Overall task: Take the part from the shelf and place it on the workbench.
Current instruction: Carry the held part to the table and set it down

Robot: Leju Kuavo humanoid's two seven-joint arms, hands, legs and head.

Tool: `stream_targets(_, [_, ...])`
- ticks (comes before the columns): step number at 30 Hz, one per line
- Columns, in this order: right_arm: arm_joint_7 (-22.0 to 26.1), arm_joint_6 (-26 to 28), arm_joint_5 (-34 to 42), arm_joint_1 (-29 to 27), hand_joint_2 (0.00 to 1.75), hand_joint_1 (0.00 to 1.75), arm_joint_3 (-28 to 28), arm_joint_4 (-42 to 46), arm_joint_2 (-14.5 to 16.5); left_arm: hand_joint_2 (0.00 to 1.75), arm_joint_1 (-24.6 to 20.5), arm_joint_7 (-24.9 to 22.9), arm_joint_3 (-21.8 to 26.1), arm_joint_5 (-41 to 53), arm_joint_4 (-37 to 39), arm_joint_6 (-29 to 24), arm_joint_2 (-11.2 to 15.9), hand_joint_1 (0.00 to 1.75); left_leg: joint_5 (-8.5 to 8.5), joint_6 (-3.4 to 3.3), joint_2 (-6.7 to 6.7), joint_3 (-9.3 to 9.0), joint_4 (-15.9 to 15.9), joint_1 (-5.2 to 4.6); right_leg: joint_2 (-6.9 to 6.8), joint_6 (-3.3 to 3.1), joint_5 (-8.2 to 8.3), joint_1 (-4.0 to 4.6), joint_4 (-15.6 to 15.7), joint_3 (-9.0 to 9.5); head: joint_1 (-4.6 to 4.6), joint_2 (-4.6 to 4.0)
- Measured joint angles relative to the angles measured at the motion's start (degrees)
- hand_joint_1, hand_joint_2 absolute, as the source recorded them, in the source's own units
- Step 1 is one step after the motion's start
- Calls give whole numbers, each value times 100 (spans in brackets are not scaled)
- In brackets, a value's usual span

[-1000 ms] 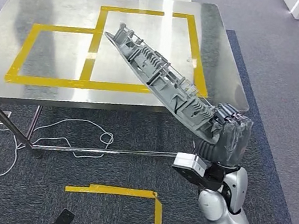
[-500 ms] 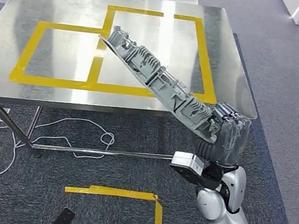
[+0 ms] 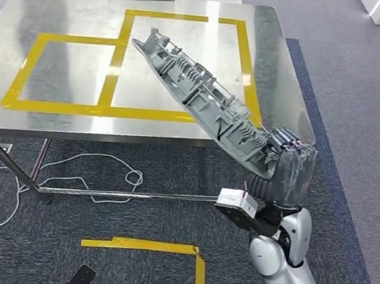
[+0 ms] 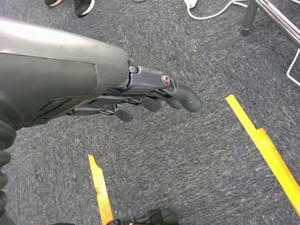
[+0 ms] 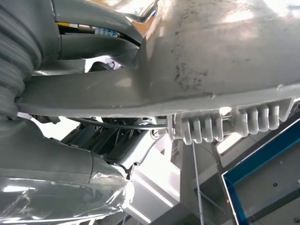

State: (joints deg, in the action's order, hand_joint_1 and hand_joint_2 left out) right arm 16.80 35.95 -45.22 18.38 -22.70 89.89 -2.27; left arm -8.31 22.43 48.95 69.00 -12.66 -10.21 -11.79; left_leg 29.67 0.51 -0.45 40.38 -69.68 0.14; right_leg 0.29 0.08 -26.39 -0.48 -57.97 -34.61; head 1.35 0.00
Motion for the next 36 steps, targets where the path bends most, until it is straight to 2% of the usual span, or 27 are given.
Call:
stream_targets(2, [-2,0,1,2,175,175,-1,-4,1,175,-7,0,-1,0,0,0,4,0,-323,-52,0,-342,704,-9,10,19,-10,12,-8,7,0,0])
stream_targets(3, [-3,0,1,3,175,175,-1,-4,2,175,-12,0,-2,0,0,0,7,0,-383,-76,1,-458,944,-16,13,38,-13,22,-13,1,3,0])
stream_targets(6, [-4,0,0,1,175,175,-4,-5,2,175,-10,0,-4,0,0,1,9,0,-370,-143,2,-524,1120,-24,9,118,-17,28,-12,-27,8,0])
stream_targets(8, [-4,0,0,7,175,175,-5,-6,2,175,-7,0,-5,0,0,2,7,0,-393,-202,4,-541,1157,-5,1,174,-125,18,-153,-109,18,0])
stream_targets(9, [-3,0,0,11,175,175,-4,-6,2,175,-12,0,-7,0,0,7,4,0,-402,-228,7,-550,1172,7,0,198,-262,13,-394,-227,27,0])
stream_targets(11, [-3,0,1,11,175,175,-5,-11,2,175,-16,1,-9,0,0,16,2,0,-399,-255,10,-552,1170,3,-1,232,-601,4,-1137,-582,45,0])
stream_targets(12, [-4,0,2,1,175,175,-5,-18,2,175,-13,1,-10,0,0,21,1,0,-397,-260,11,-552,1169,1,-1,245,-712,-2,-1476,-753,43,0])
stream_targets(13, [-7,0,2,-9,175,175,-5,-27,2,175,-8,2,-10,0,0,25,2,0,-395,-263,10,-553,1167,-1,-2,253,-719,-6,-1638,-845,44,0])
stream_targets(14, [-10,0,2,-17,175,175,-5,-37,2,175,-5,1,-10,0,0,28,2,0,-393,-263,8,-555,1165,-1,-3,256,-624,-10,-1589,-835,46,0])
stream_targets(15, [-14,0,2,-21,175,175,-5,-45,2,175,-4,1,-13,0,0,32,1,0,-389,-260,5,-560,1162,-1,-6,253,-447,-14,-1330,-717,45,0])
stream_targets(16, [-17,0,2,-18,175,175,-5,-50,2,175,-5,2,-16,-1,0,34,-1,0,-382,-250,2,-564,1157,-1,-14,245,-241,-17,-930,-523,48,0])
stream_targets(17, [-19,0,2,-8,175,175,-5,-52,2,175,-6,1,-19,-1,0,35,-2,0,-368,-230,-2,-559,1141,-16,-21,233,-105,-15,-531,-307,48,0])
stream_targets(18, [-19,0,3,3,175,175,-8,-52,3,175,-6,2,-22,-2,0,35,-2,0,-362,-203,-3,-552,1131,-26,-25,213,-24,-11,-238,-147,42,0])
stream_targets(19, [-19,0,4,12,175,175,-9,-52,4,175,-5,2,-23,-3,0,35,-2,0,-361,-173,-3,-543,1124,-36,-24,192,-3,-4,-76,-56,42,0])
stream_targets(22, [-21,0,3,12,175,175,-13,-52,6,175,-5,2,-23,-4,0,36,-4,0,-350,-91,1,-532,1110,-29,-9,106,1,1,-25,-34,38,0])
stream_targets(25, [-21,0,2,21,175,175,-14,-52,8,175,-12,2,-25,-4,0,35,-5,0,-104,-23,5,-403,802,-17,-21,26,17,-19,5,-12,12,0])
stream_targets(26, [-21,0,2,24,175,175,-14,-52,8,175,-12,2,-25,-4,0,35,-4,0,-39,-15,5,-358,705,-15,-23,15,15,-19,4,-12,3,0])
stream_targets(31, [-21,0,2,25,175,175,-14,-52,8,175,-12,2,-25,-4,0,35,-4,0,27,-9,6,-303,584,-12,-23,10,14,-18,4,-12,4,0])
stream_targets(33, [-21,0,2,23,175,175,-14,-52,8,175,-5,1,-25,-4,0,34,-3,0,207,7,6,-108,168,-7,-24,4,11,-14,4,-12,7,0])
stream_targets(34, [-22,0,2,18,175,175,-14,-54,8,175,0,1,-25,-4,0,34,-2,0,171,9,6,-55,59,-3,-21,1,10,-12,2,-10,7,0])
stream_targets(36, [-25,1,2,7,175,175,-15,-57,8,175,-4,0,-25,-4,0,30,1,0,-90,-41,7,-264,500,-11,-9,42,6,12,-10,-21,13,0])
